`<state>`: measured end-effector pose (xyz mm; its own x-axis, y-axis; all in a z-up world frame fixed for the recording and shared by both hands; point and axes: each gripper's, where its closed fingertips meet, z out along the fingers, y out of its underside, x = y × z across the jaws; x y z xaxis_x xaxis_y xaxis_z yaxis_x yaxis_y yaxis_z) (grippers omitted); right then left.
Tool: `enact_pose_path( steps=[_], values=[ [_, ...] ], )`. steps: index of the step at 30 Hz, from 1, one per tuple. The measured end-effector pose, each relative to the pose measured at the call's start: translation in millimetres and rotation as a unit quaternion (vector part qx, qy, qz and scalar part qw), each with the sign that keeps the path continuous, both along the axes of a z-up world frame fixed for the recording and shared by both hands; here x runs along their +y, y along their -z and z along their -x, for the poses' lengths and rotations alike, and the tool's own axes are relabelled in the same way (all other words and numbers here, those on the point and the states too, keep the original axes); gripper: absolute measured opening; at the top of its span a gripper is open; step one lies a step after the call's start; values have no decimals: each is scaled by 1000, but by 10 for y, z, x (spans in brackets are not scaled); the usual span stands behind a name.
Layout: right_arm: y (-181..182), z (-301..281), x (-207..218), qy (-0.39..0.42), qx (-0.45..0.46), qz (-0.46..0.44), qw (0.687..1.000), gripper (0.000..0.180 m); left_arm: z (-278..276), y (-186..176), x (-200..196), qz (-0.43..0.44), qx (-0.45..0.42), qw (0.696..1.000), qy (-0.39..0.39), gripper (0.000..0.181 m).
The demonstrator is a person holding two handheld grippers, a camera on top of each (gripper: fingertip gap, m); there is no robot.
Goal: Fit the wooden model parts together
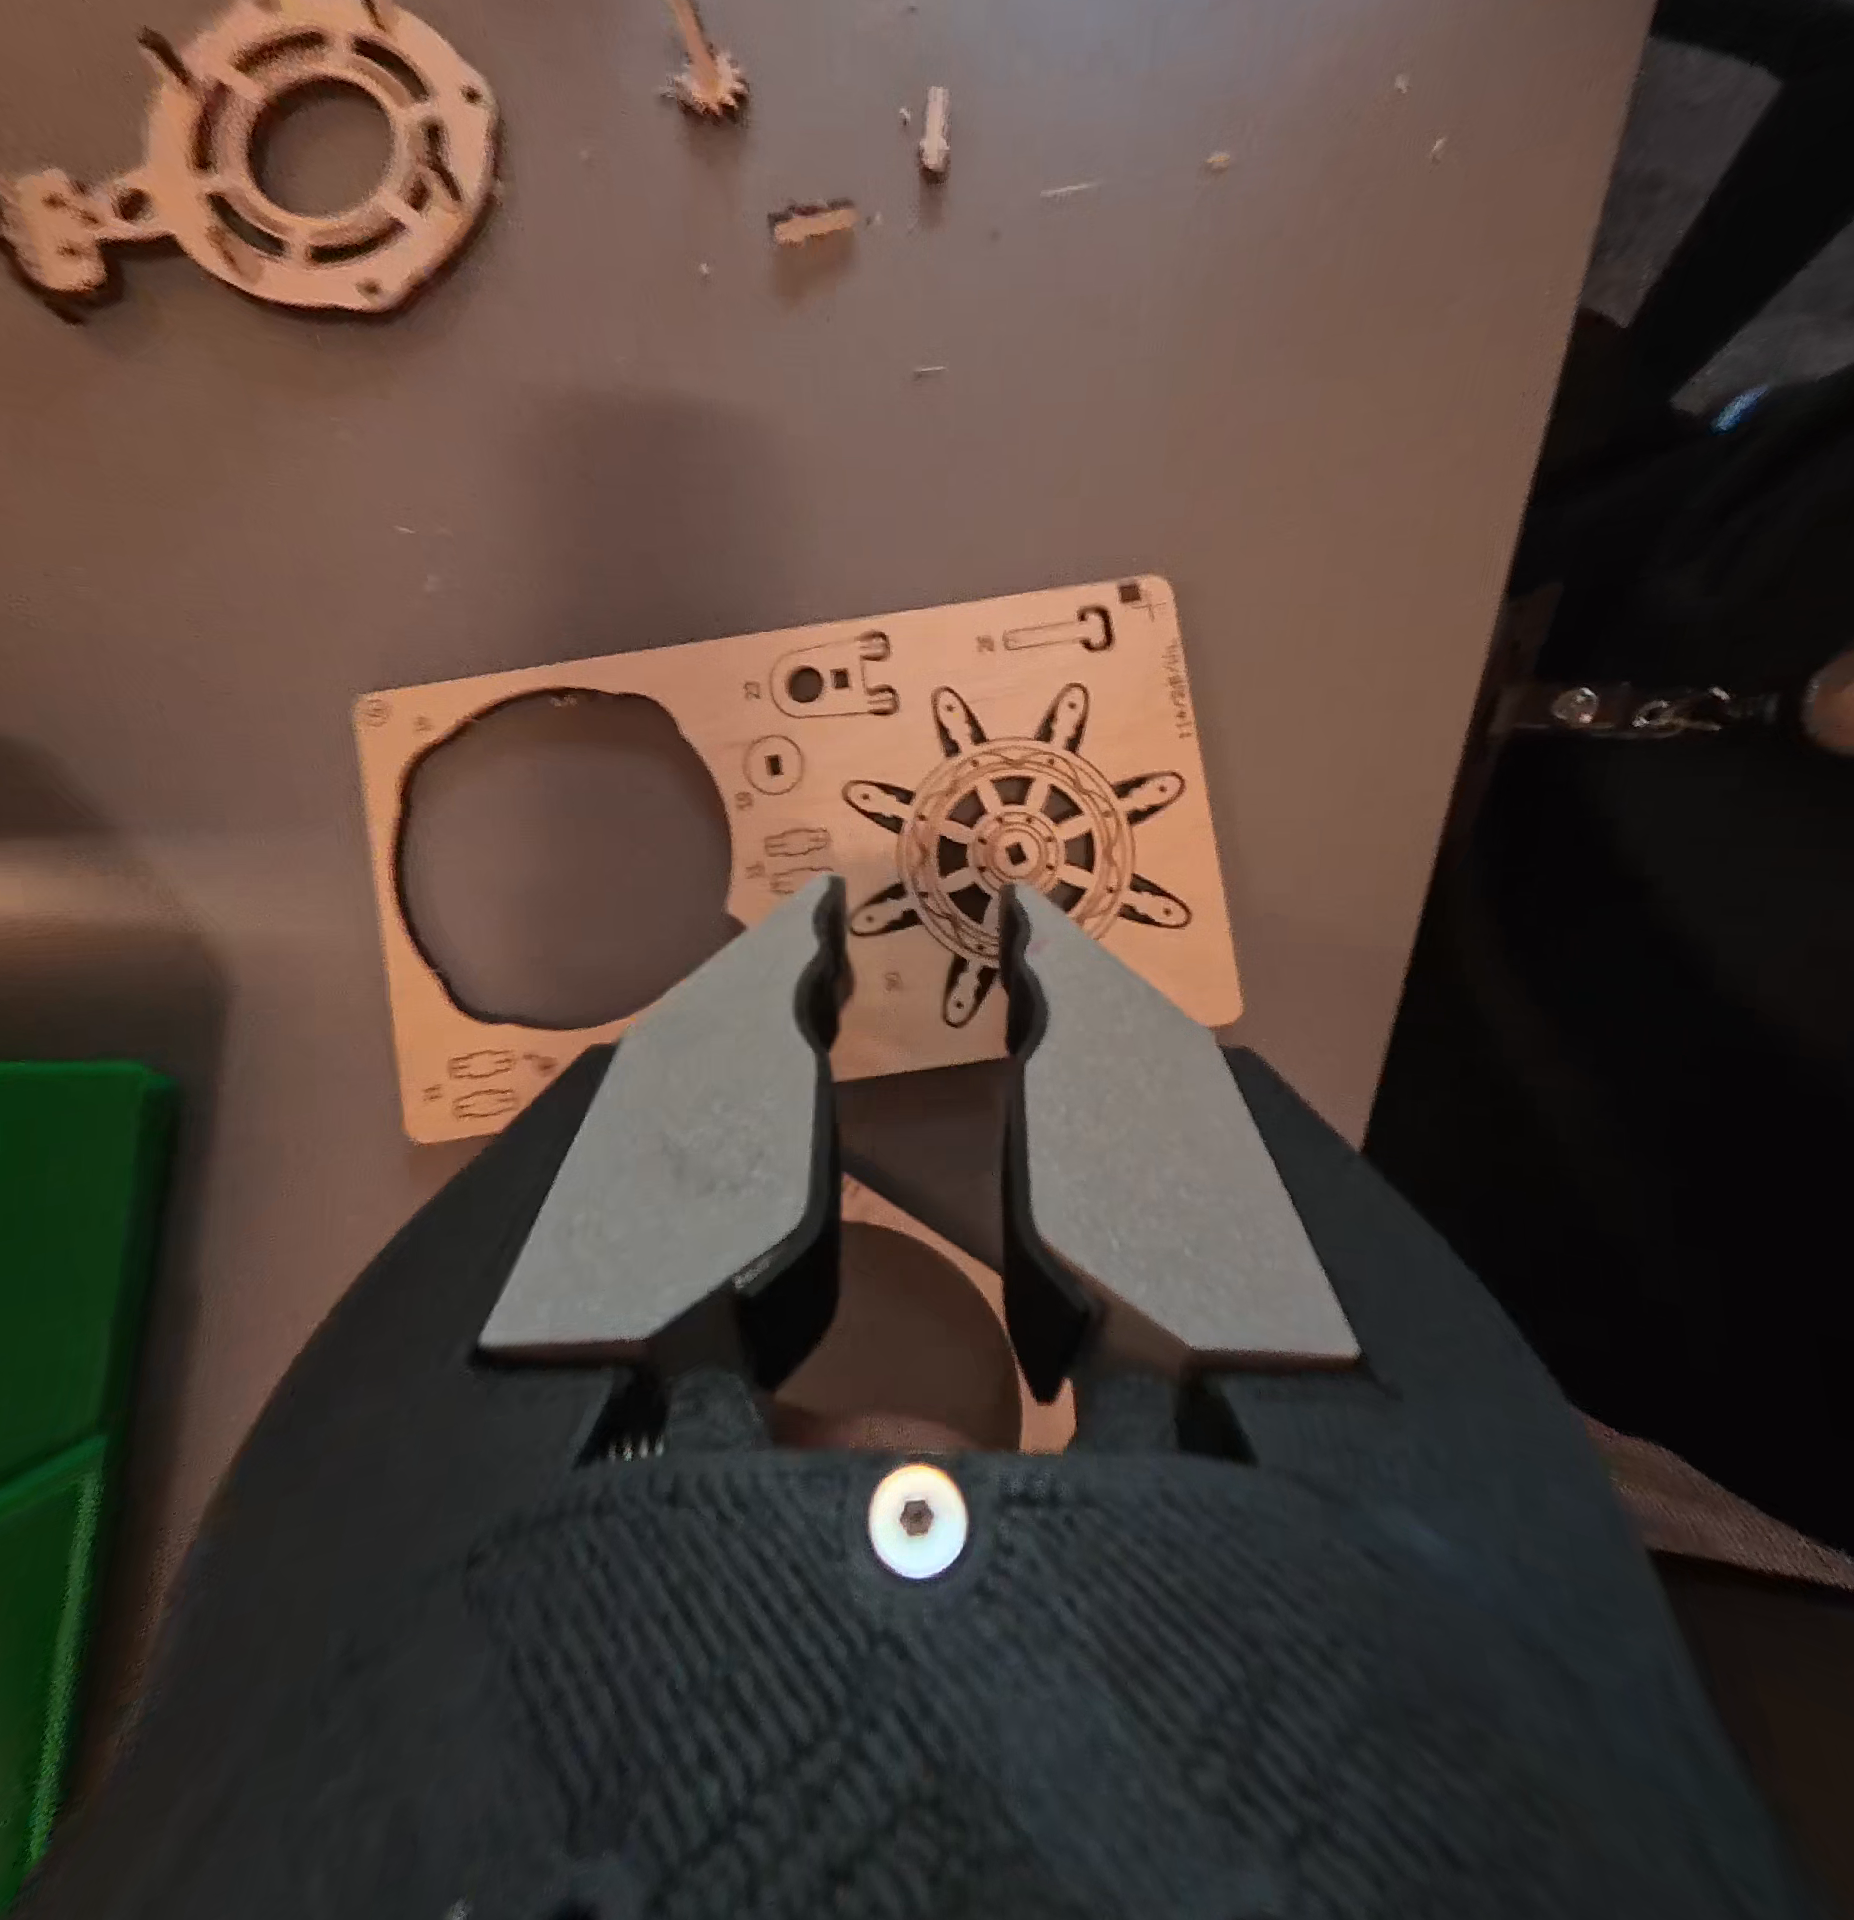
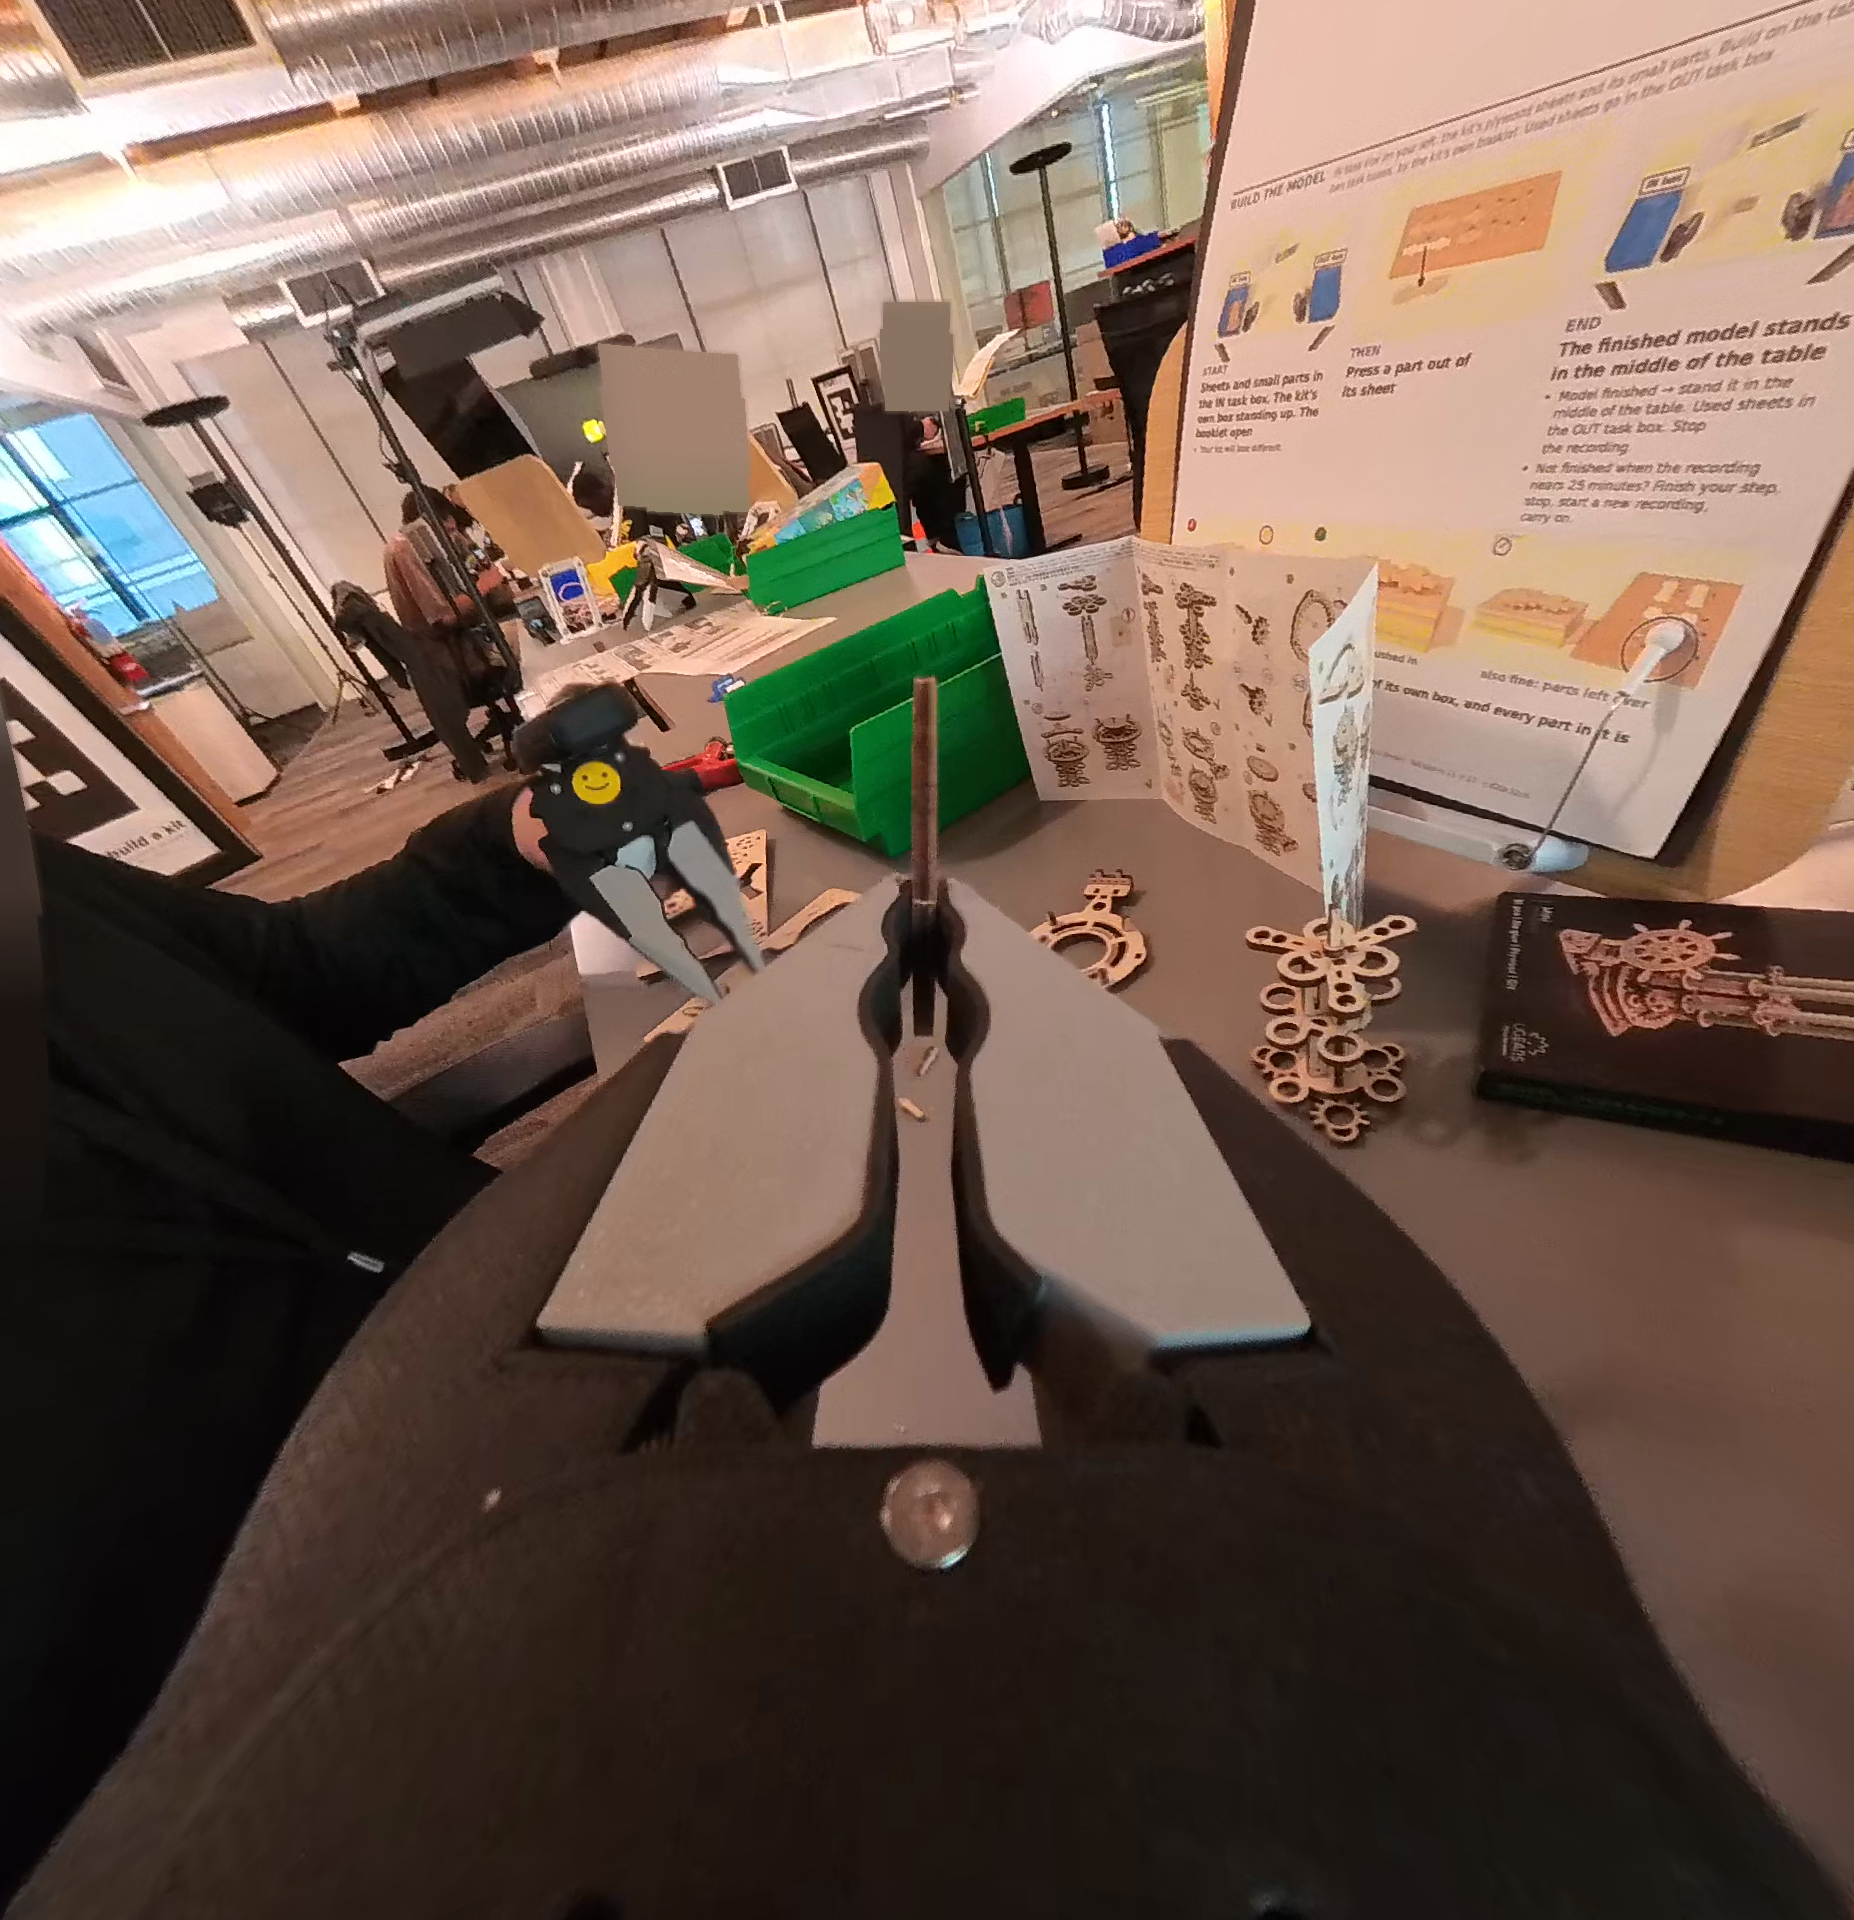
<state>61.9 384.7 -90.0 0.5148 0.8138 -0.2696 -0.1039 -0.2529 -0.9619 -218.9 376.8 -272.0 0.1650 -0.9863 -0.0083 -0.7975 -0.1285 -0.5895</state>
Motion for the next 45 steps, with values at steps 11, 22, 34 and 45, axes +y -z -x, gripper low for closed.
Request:
enact_pose_path(
  steps=[11, 22, 34, 45],
  values=[
    [498, 1081, -264, -139, -70, 57, 986, 0, -1377, -1101, -24, 29, -282, 958, 42, 38],
    [697, 1173, -132, -132, -31, 100, 986, 18, -1484, -1156, 13, 143, -331, 929, 81, 0],
    [1248, -815, -296, 175, -270, 143, 936, 39, -276, -1571, 699, 22, -380, 922, -74, 0],
    [1772, -1278, -603, 226, -453, 180, 844, 42, -578, -1114, 757, 16, -357, 932, -57, 0]
  ],
)
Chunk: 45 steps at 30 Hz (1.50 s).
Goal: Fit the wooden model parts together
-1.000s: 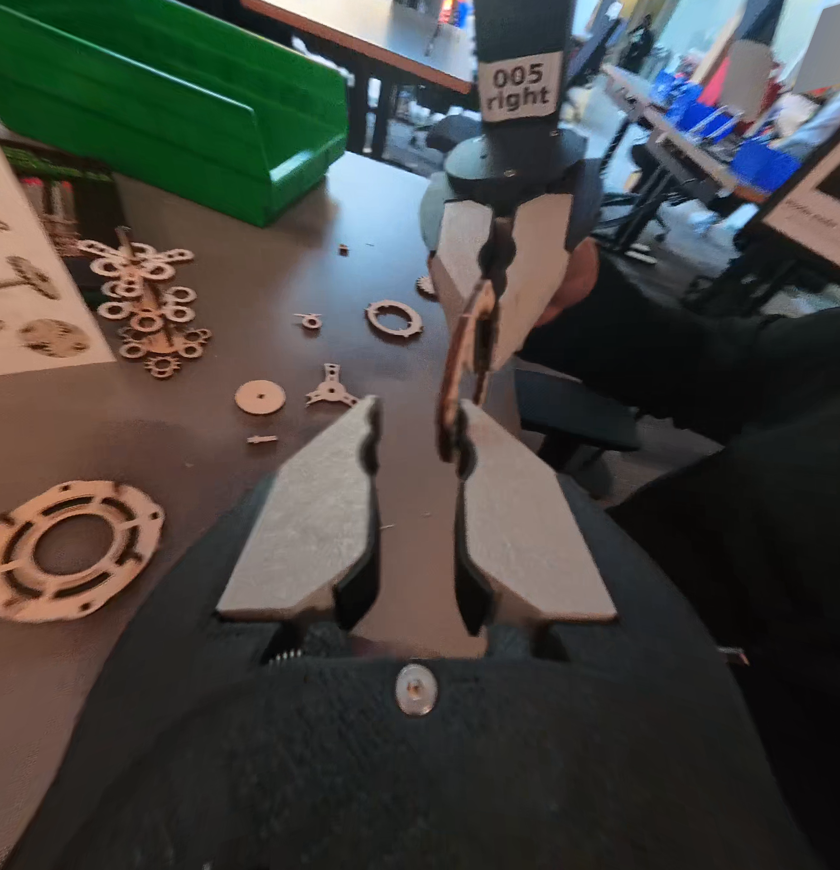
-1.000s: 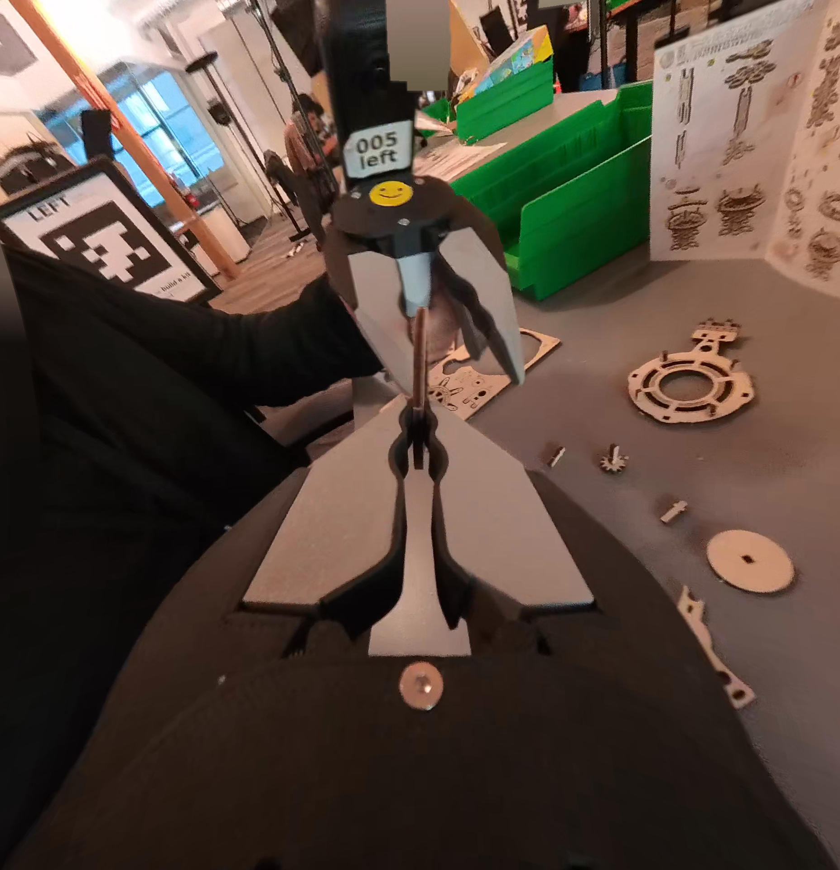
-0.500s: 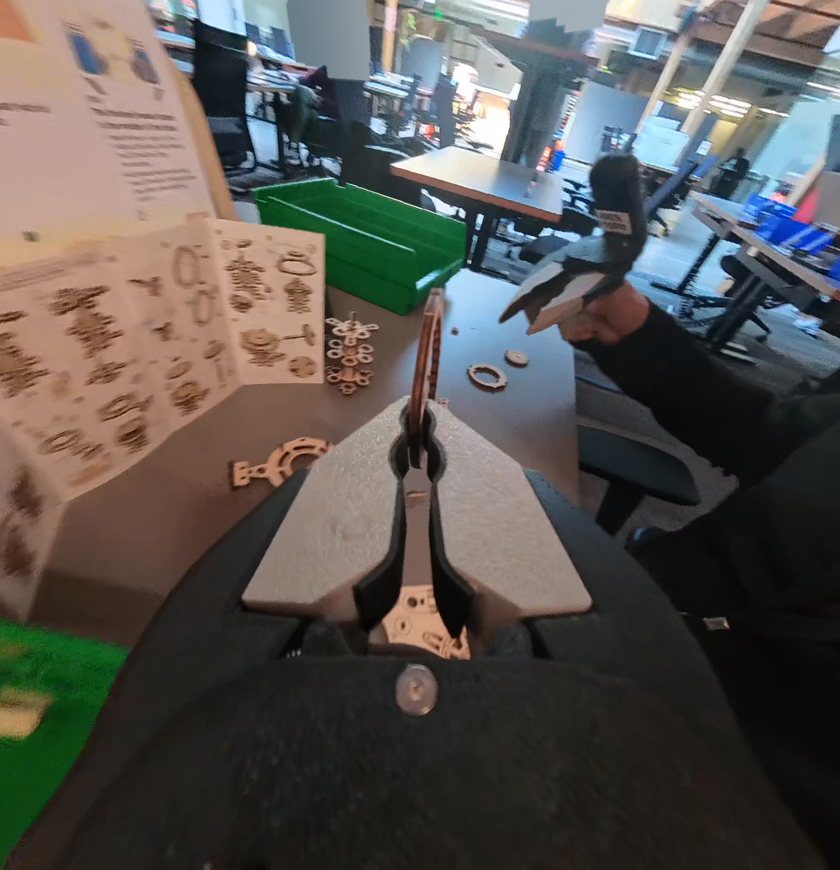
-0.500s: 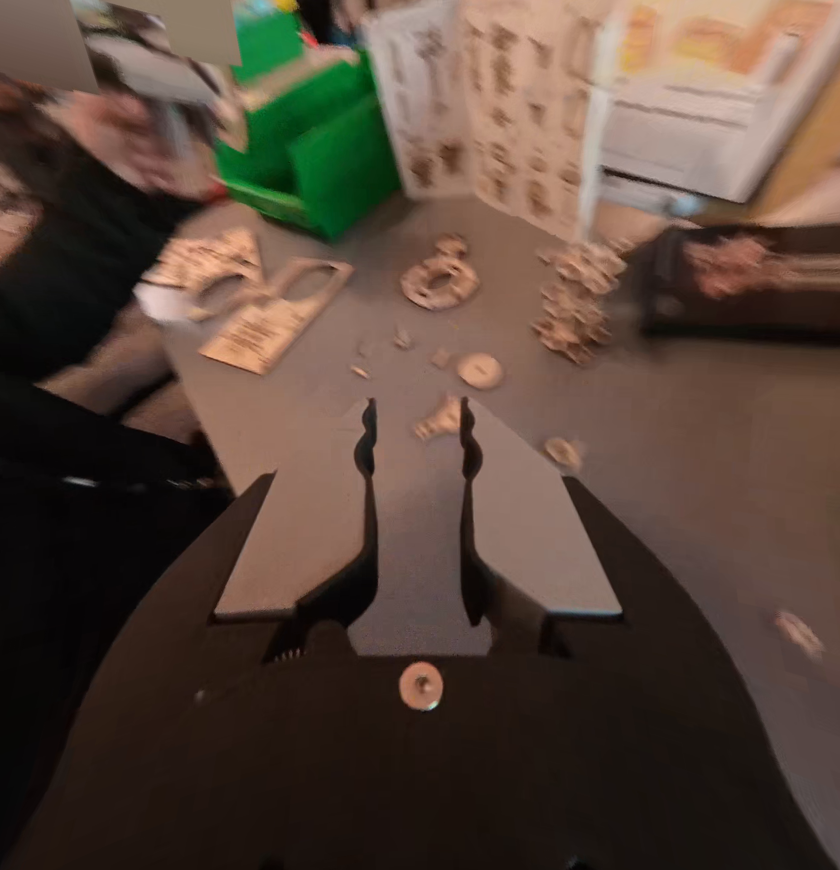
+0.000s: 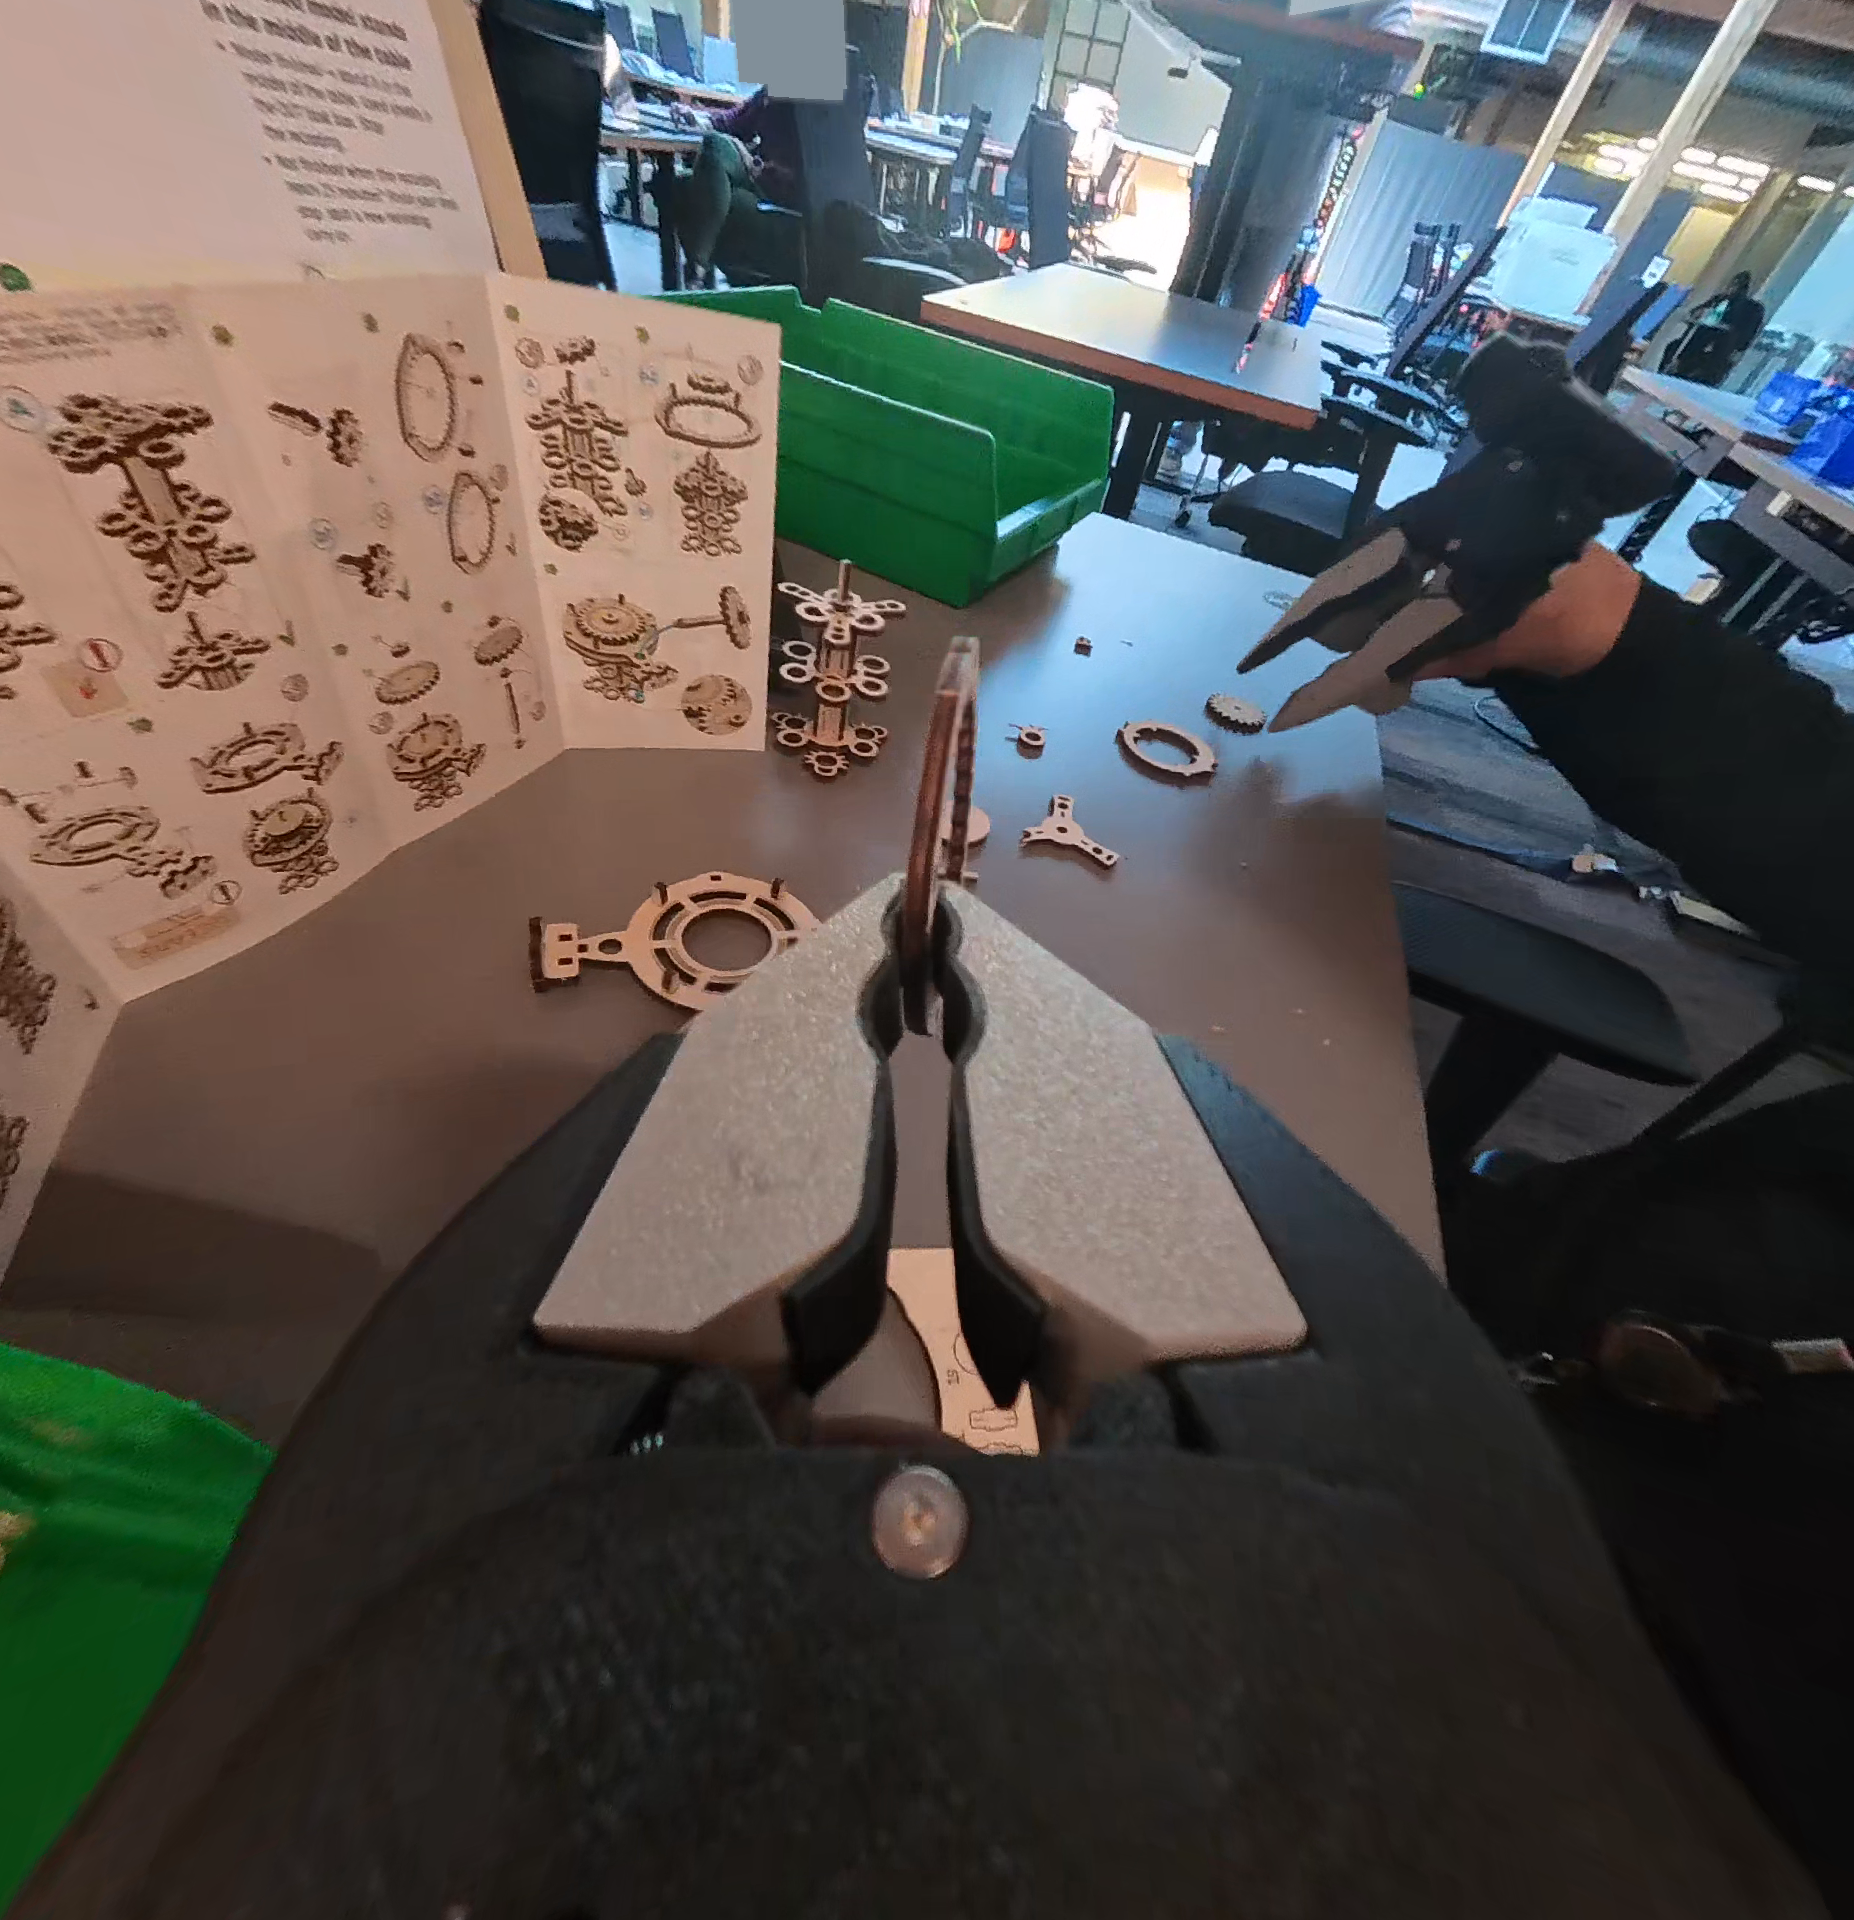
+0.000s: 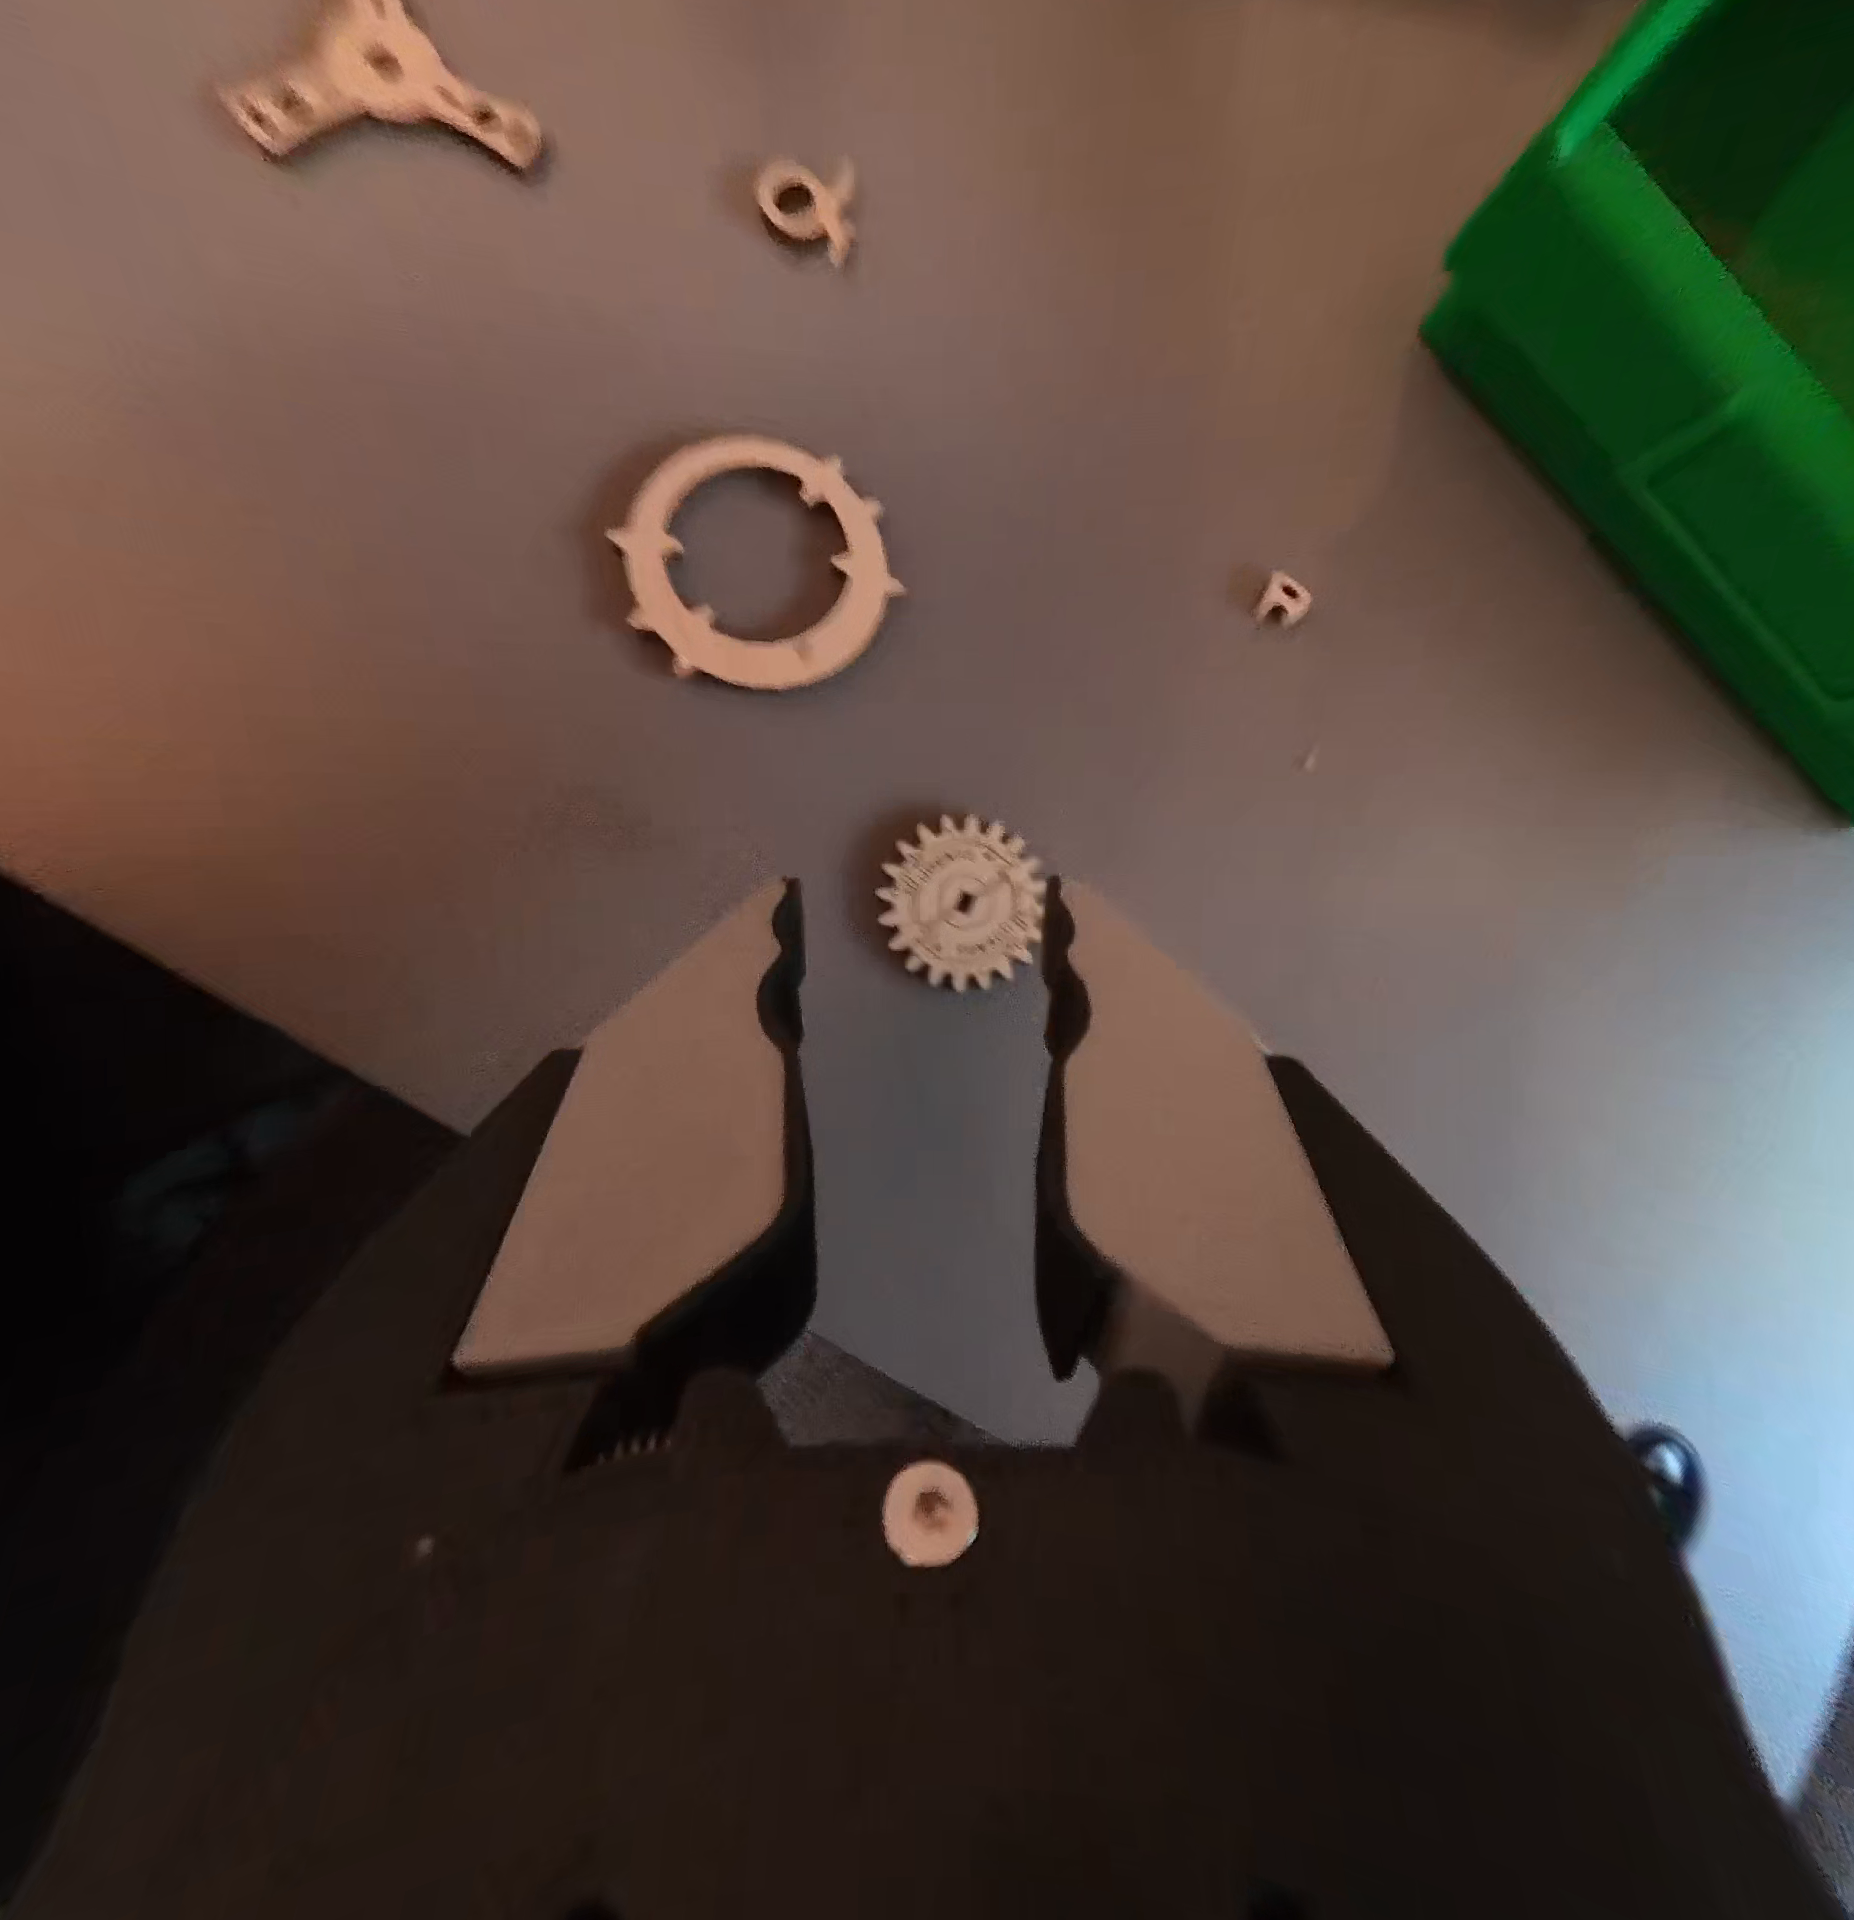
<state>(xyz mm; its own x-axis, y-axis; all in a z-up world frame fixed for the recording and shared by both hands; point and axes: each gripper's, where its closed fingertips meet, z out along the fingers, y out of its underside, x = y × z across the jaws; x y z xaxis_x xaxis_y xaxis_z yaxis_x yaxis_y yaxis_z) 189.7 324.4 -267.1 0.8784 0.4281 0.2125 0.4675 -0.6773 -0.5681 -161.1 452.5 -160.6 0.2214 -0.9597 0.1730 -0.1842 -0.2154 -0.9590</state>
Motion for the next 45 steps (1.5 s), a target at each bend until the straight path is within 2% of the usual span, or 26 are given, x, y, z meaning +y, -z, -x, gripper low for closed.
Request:
enact_pose_path(
  steps=[2, 4, 5, 7, 8, 9, 11, 12, 14, 15, 16, 18, 19, 20, 22, 25, 26, 29, 32, 33, 37, 42, 43, 45],
  values=[
    [70, -40, 5, 6, -10, 9, 1000, 41, -19, 36, -18, -1, 3, 1000, 7, 0],
    [101, 15, 38, -3, 5, 10, 1000, 30, -29, 72, -29, 7, 4, 1000, 13, 0],
    [107, 16, 59, -3, 4, 11, 1000, 18, -30, 87, -33, 10, 4, 1000, 15, 0],
    [102, -11, 97, -1, -7, 14, 1000, 13, -22, 118, -39, 14, 4, 1000, 18, 0],
    [78, -43, 126, 5, -14, 11, 1000, 0, -15, 133, -41, 16, 6, 1000, 19, 0],
    [37, -74, 163, 13, -10, 4, 1000, 0, -6, 138, -38, 15, 8, 1000, 18, 0],
    [-106, 4, 210, 20, 82, -3, 996, 0, 13, 126, -28, 14, 4, 1000, 15, 0],
    [-231, 86, 231, 21, 166, -8, 986, 0, 21, 119, -25, 16, 2, 1000, 15, 0],
    [-506, 160, 254, 25, 322, -15, 946, 0, 35, 118, -23, 19, -1, 1000, 15, 0],
    [-549, 102, 250, 34, 346, -15, 938, 0, 40, 121, -24, 19, 0, 1000, 16, 0],
    [-513, 3, 230, 43, 321, -18, 946, 0, 43, 127, -24, 19, 2, 1000, 16, 0],
    [-359, -201, 145, 70, 209, -16, 975, 5, 47, 138, -17, 20, 3, 1000, 14, 0],
    [-302, -239, 100, 82, 170, -11, 982, 25, 43, 142, -16, 22, 3, 1000, 15, 0],
    [-256, -222, 64, 89, 148, -5, 985, 36, 36, 146, -18, 24, 3, 1000, 16, 0],
    [-145, -145, 14, 90, 114, 7, 989, 40, 18, 155, -32, 23, 6, 1000, 19, 0],
    [73, -208, -27, 96, 24, 28, 995, 59, 2, 183, -48, 20, 13, 999, 22, 0],
    [91, -184, -4, 89, 24, 24, 995, 58, 0, 188, -51, 20, 14, 999, 22, 0],
    [106, -154, 65, 73, 31, 15, 997, 28, 2, 189, -50, 22, 12, 999, 22, 0],
    [91, -159, 103, 56, 11, 13, 998, 15, 13, 189, -43, 21, 13, 999, 20, 0],
    [58, -146, 118, 53, 15, 7, 998, 0, 15, 188, -42, 22, 12, 999, 20, 0],
    [-170, 56, 163, 42, 160, -3, 986, 0, 19, 193, -36, 23, 13, 999, 19, 0],
    [-550, 29, 204, 49, 366, -32, 929, 0, 21, 196, -42, 22, 14, 999, 20, 0],
    [-540, -71, 208, 66, 366, -36, 928, 0, 21, 196, -41, 22, 14, 999, 20, 0],
    [-414, -253, 183, 99, 311, -33, 945, 3, 22, 199, -38, 23, 14, 999, 20, 0]
  ],
)
